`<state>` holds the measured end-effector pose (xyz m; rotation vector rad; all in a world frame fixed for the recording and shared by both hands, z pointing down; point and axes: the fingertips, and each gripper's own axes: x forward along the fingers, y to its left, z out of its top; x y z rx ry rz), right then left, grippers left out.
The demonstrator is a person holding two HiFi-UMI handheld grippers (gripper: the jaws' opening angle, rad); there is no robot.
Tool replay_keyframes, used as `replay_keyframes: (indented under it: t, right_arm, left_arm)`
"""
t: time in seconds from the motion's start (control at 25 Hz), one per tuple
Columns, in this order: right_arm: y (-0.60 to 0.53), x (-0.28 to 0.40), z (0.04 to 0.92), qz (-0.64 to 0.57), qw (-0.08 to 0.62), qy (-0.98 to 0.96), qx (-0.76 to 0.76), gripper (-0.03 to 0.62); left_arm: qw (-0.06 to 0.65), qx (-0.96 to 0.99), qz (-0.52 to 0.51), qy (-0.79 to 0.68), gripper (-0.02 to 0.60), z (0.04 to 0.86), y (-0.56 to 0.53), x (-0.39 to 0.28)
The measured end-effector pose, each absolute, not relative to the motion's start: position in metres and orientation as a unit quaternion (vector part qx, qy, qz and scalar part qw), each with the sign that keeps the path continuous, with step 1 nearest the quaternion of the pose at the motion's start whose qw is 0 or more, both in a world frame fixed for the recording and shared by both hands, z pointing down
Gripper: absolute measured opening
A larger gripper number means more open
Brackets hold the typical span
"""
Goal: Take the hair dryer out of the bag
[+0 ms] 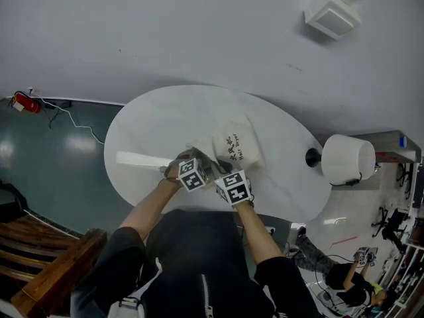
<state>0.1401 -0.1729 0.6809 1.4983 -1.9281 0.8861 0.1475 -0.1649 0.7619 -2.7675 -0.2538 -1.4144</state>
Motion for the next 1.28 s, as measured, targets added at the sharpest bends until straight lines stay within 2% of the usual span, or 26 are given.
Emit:
replay_keyframes:
  t: [0.4,0.56,0.84,1.28]
  right_arm:
    - [-0.173,0.144,0.683,0.336,0.262,-0.712,0.558,0.029]
    - [-0.173,0.143,0.684,0.338,0.263,-0.711,0.557,0.029]
    - [-0.173,0.145,0.688,0.34,0.267,-0.709,0.557,0.029]
    - [-0.173,0.147,0.69,0.339,0.27,-0.707,0.558,0.029]
  left_arm:
    - [0.053,-0.869,-0.482,-0.1,0.285,0.787,-0.167,0.148]
    - [0.034,-0.87,-0.48,-0.106,0.284,0.788,-0.168,0.147]
    - [0.02,-0.876,-0.471,-0.103,0.232,0.784,-0.171,0.146]
    - [-0.003,-0.878,-0.467,-0.105,0.216,0.769,-0.164,0.128]
